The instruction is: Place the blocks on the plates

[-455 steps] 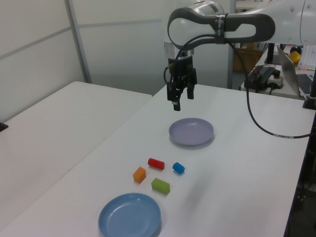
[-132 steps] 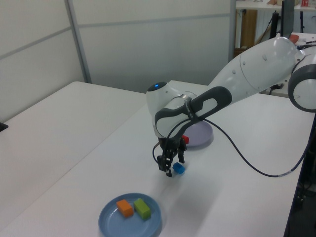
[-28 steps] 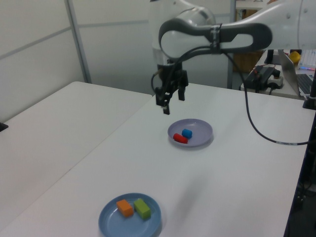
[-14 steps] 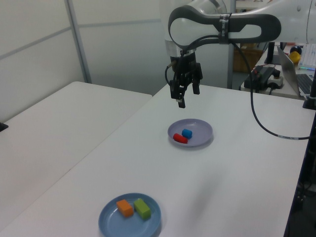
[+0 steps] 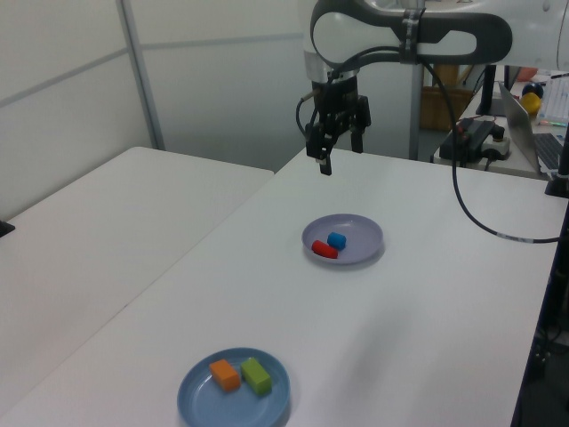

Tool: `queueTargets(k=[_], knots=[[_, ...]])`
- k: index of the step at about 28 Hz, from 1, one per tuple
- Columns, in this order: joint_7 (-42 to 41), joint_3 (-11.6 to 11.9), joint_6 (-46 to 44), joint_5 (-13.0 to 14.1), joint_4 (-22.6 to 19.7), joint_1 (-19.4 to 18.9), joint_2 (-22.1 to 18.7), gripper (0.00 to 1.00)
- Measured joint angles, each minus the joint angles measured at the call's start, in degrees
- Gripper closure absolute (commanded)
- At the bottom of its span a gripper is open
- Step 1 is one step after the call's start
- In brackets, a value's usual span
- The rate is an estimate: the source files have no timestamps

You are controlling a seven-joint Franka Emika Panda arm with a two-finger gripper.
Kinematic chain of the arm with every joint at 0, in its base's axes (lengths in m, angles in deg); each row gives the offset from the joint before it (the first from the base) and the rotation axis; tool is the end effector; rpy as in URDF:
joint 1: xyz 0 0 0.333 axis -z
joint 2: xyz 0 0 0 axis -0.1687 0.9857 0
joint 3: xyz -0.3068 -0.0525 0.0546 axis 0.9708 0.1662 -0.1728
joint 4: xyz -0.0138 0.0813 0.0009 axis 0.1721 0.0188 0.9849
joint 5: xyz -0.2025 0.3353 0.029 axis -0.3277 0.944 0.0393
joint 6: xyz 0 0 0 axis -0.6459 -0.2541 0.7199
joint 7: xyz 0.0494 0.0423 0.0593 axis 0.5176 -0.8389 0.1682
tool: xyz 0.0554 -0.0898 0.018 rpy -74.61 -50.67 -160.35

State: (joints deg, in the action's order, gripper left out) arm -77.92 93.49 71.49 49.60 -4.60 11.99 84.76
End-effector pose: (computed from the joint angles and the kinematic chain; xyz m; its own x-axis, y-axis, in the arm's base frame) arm 0.5737 -0.0700 0.6182 0.9714 -0.2373 -0.0053 -0.2362 -0.9686 0.0773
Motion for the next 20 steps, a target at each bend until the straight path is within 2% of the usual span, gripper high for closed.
queueTargets(k=[12,20], knots=[[0.7,0.6,0.9,0.8,0.4,1.3,0.0,0.00],[0.7,0.7,0.9,2.8,0.4,2.2,0.0,0.00]])
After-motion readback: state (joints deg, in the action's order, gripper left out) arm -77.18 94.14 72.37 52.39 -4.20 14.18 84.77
